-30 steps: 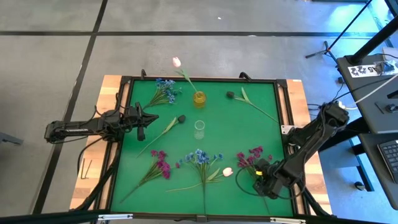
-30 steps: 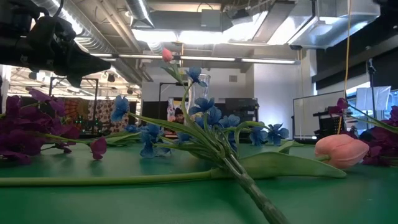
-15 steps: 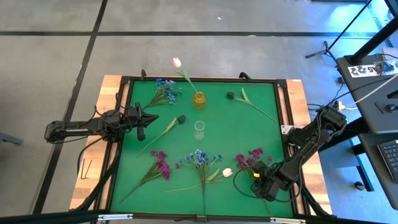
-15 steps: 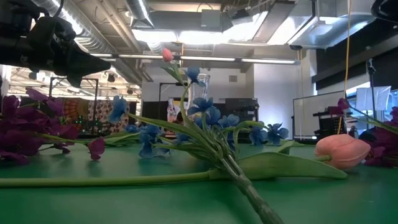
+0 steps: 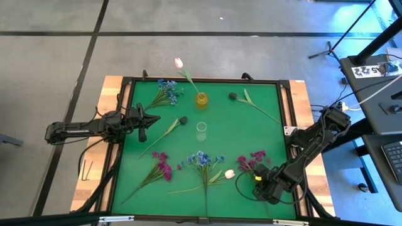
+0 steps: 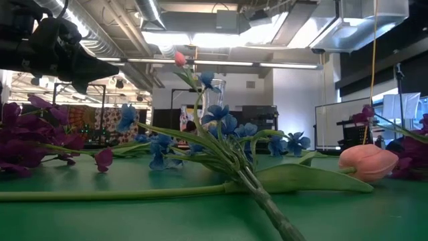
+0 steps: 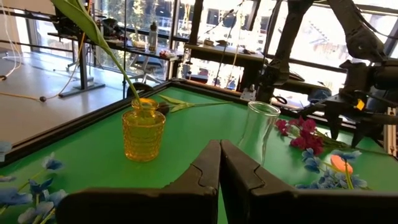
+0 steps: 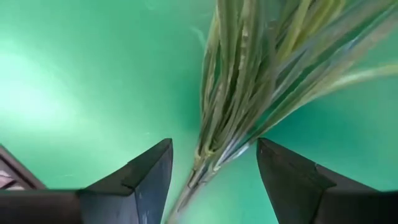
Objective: Sort flowers into vase by color
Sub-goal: Put the right violet flowers into the transparent vase
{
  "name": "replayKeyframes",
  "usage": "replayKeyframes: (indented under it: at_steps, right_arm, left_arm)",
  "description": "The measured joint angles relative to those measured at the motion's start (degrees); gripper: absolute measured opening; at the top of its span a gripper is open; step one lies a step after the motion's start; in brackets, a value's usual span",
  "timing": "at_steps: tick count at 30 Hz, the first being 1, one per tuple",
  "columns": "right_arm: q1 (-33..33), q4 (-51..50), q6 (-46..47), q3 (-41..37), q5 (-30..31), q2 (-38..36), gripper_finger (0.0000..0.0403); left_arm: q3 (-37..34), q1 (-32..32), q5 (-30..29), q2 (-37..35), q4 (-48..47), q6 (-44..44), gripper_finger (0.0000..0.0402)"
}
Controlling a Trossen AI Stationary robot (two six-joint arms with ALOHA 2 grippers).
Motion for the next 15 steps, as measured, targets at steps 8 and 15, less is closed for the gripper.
replayKeyframes:
  at_steps: [8, 15]
  right_arm:
    - [-0.1, 1.3, -3.1, 0.3, -1.9, 3.8, 0.0232]
    - [-2.2, -1.3, -2.8, 0.6, -2.6, 6.0, 0.0232]
  left_arm:
    - [0.0, 0.0, 0.0, 0.0, 0.1, 0.2, 0.0000]
    - [0.0, 0.0, -0.5, 0.0, 0.2, 0.2, 0.0000]
